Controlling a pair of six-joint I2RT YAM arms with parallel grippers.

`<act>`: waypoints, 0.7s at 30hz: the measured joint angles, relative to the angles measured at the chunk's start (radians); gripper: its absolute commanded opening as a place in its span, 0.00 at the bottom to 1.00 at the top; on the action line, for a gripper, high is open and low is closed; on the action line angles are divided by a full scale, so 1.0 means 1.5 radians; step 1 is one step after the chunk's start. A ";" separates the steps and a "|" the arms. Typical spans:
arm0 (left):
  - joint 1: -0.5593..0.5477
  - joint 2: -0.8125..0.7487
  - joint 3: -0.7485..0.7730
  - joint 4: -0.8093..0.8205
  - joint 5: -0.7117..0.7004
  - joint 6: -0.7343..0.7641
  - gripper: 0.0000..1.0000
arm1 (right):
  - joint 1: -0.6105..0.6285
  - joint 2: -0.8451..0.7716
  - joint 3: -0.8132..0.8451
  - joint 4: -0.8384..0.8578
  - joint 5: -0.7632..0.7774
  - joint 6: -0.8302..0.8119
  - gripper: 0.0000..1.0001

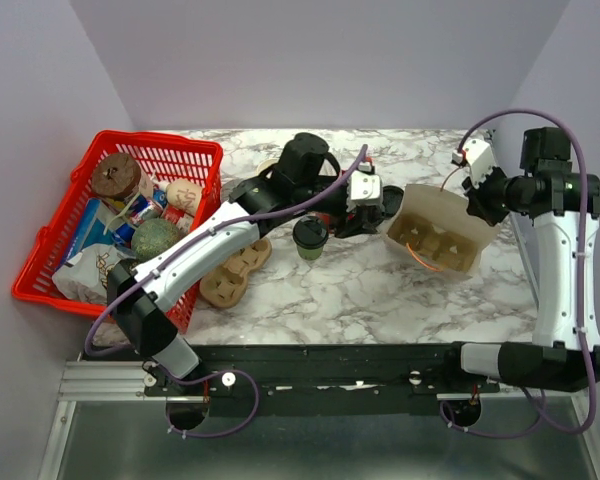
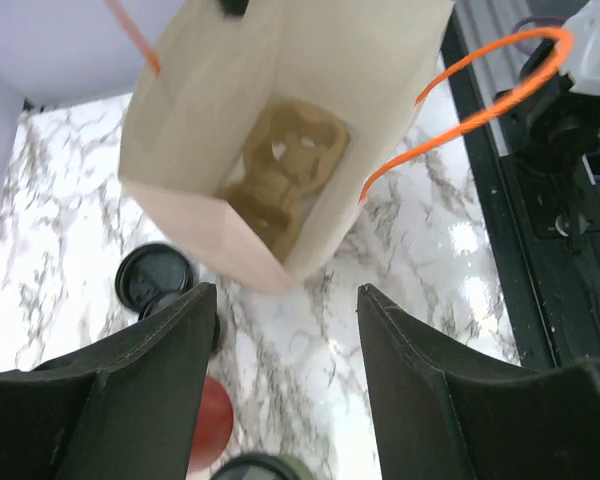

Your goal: Pack the takeout coffee

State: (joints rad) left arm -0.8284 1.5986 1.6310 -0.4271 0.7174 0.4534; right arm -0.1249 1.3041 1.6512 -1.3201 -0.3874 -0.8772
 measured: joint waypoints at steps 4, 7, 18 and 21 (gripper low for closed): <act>0.034 -0.035 -0.045 0.009 -0.006 -0.014 0.68 | -0.001 -0.080 -0.045 0.049 0.010 -0.003 0.01; 0.039 -0.046 -0.069 0.012 -0.010 -0.022 0.68 | -0.001 -0.142 -0.100 0.085 0.011 -0.009 0.01; 0.039 -0.052 -0.111 0.020 -0.021 -0.041 0.68 | -0.001 -0.327 -0.288 0.171 0.001 -0.080 0.01; 0.039 -0.057 -0.119 0.020 -0.022 -0.044 0.68 | -0.001 -0.367 -0.297 0.168 -0.027 -0.107 0.01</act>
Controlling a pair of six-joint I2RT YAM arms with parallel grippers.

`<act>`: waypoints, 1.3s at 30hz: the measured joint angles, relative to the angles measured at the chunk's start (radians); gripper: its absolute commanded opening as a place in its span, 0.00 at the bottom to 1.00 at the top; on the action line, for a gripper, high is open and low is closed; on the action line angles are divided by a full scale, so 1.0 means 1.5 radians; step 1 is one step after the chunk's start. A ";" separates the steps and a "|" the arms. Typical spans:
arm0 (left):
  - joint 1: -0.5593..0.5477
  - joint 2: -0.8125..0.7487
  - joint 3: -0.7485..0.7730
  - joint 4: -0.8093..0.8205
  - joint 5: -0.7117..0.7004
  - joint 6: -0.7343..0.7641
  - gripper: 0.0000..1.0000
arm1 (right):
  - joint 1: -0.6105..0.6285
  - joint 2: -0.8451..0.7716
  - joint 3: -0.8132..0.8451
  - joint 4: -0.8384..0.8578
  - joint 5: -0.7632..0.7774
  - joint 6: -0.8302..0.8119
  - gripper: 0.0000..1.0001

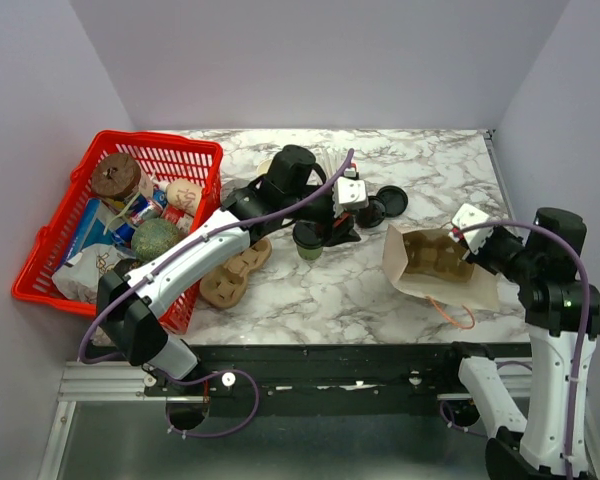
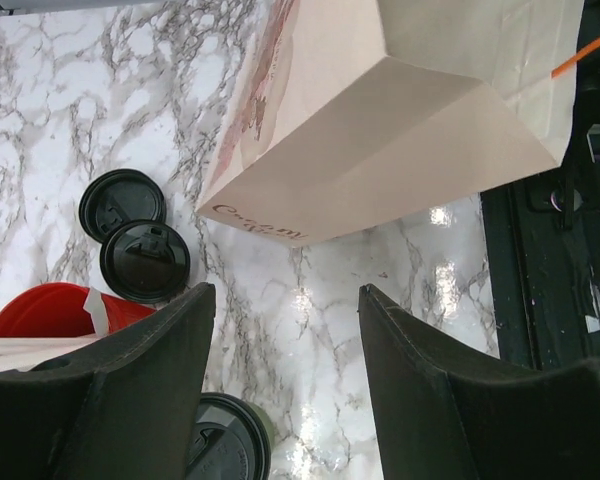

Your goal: Pack the takeout coffee

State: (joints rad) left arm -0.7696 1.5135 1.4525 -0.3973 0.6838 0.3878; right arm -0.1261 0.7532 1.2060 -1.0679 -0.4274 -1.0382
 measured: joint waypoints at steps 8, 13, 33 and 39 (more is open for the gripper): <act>0.000 -0.003 -0.009 0.000 -0.004 -0.003 0.68 | 0.000 -0.085 -0.034 -0.057 -0.073 -0.060 0.01; 0.000 -0.003 -0.009 0.000 -0.007 -0.003 0.68 | 0.000 -0.090 -0.038 -0.072 -0.083 -0.061 0.00; 0.047 -0.003 0.020 -0.111 -0.155 -0.061 0.90 | 0.000 0.180 0.111 -0.156 -0.038 0.028 0.01; 0.051 0.052 0.083 -0.195 -0.260 -0.083 0.99 | -0.056 0.239 0.151 -0.167 -0.039 0.026 0.01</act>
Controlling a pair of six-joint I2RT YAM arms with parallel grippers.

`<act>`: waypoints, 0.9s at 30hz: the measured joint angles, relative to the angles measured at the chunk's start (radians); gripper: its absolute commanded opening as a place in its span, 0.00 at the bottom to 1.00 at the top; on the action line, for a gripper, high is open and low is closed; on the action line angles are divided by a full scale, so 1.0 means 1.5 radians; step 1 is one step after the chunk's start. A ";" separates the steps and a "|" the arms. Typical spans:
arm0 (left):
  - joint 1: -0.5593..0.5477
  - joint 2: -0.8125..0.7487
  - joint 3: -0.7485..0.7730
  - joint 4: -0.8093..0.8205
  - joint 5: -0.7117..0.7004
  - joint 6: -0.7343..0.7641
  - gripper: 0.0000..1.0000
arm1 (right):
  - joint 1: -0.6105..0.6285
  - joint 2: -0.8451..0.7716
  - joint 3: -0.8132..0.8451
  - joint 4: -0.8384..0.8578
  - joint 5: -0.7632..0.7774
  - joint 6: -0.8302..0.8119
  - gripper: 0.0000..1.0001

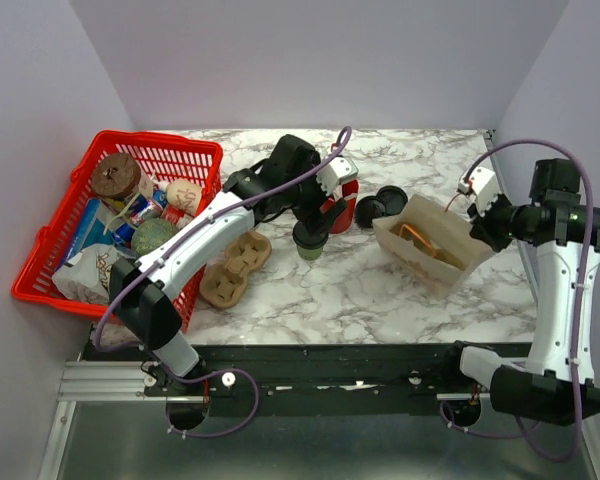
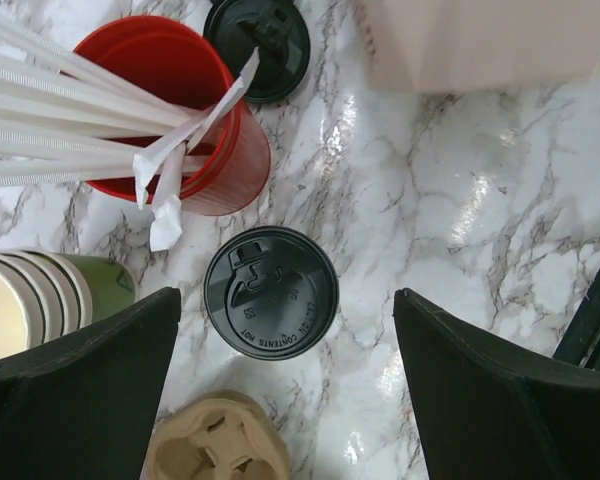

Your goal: Pack the takeout coffee

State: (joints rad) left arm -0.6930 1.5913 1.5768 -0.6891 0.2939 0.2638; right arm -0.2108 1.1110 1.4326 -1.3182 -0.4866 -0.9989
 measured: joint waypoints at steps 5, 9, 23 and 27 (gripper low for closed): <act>0.003 0.074 0.049 -0.038 -0.047 -0.040 0.99 | -0.088 0.085 0.073 -0.009 -0.003 -0.005 0.01; 0.004 0.122 0.079 -0.073 -0.080 -0.067 0.99 | -0.101 0.124 0.096 -0.010 -0.006 -0.008 0.02; 0.012 0.167 0.107 -0.132 -0.116 -0.108 0.96 | -0.101 0.126 0.072 -0.010 -0.025 0.028 0.02; 0.012 0.167 0.099 -0.137 -0.116 -0.109 0.98 | -0.101 0.120 0.064 -0.010 -0.031 0.035 0.02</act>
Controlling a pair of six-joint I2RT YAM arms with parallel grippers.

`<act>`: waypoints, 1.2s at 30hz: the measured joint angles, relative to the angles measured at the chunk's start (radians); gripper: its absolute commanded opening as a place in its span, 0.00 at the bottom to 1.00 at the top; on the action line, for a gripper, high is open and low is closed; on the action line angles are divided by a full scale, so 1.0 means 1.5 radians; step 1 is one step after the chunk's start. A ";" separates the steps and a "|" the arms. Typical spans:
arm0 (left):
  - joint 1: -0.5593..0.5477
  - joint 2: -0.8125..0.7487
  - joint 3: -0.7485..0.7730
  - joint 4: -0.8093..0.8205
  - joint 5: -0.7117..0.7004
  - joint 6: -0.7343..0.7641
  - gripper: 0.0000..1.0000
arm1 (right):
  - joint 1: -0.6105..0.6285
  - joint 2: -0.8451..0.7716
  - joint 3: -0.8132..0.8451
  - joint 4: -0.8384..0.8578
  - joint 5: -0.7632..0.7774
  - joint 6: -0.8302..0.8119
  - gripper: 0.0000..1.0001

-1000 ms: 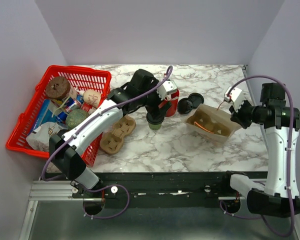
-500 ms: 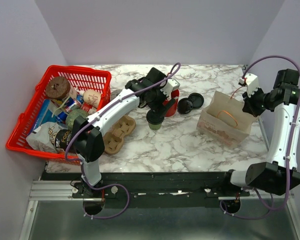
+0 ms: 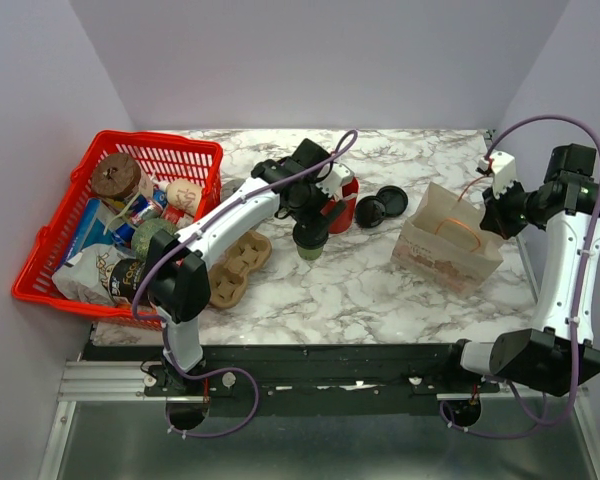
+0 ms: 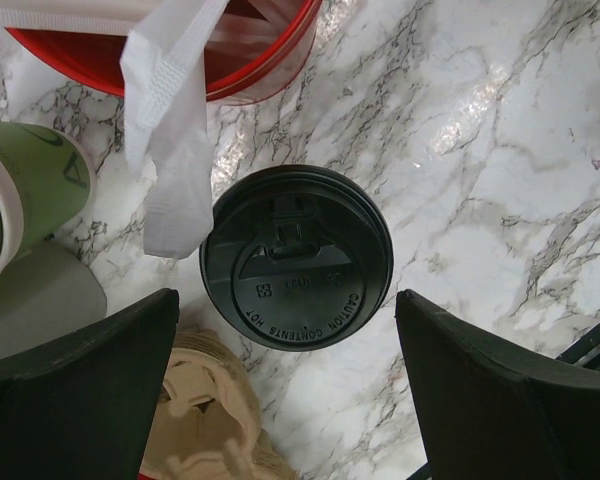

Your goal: Pack the takeout coffee

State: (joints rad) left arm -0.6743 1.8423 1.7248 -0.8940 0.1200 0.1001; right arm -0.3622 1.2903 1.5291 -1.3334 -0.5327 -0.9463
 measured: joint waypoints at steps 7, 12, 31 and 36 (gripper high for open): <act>0.000 0.012 -0.003 -0.010 0.000 0.000 0.98 | 0.000 -0.010 -0.007 0.000 -0.002 0.003 0.03; 0.000 0.030 -0.003 -0.015 0.001 0.001 0.98 | 0.000 -0.014 -0.012 0.000 -0.003 0.003 0.03; 0.000 0.044 0.005 -0.020 0.018 0.000 0.94 | 0.000 -0.024 -0.023 0.000 -0.006 0.003 0.03; 0.000 0.050 0.012 -0.019 0.020 0.000 0.92 | 0.000 -0.024 -0.025 0.000 -0.007 0.003 0.03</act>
State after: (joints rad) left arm -0.6743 1.9171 1.7432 -0.9230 0.1505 0.1005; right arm -0.3622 1.2545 1.4921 -1.3331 -0.5426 -0.9424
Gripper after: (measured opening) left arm 0.934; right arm 0.026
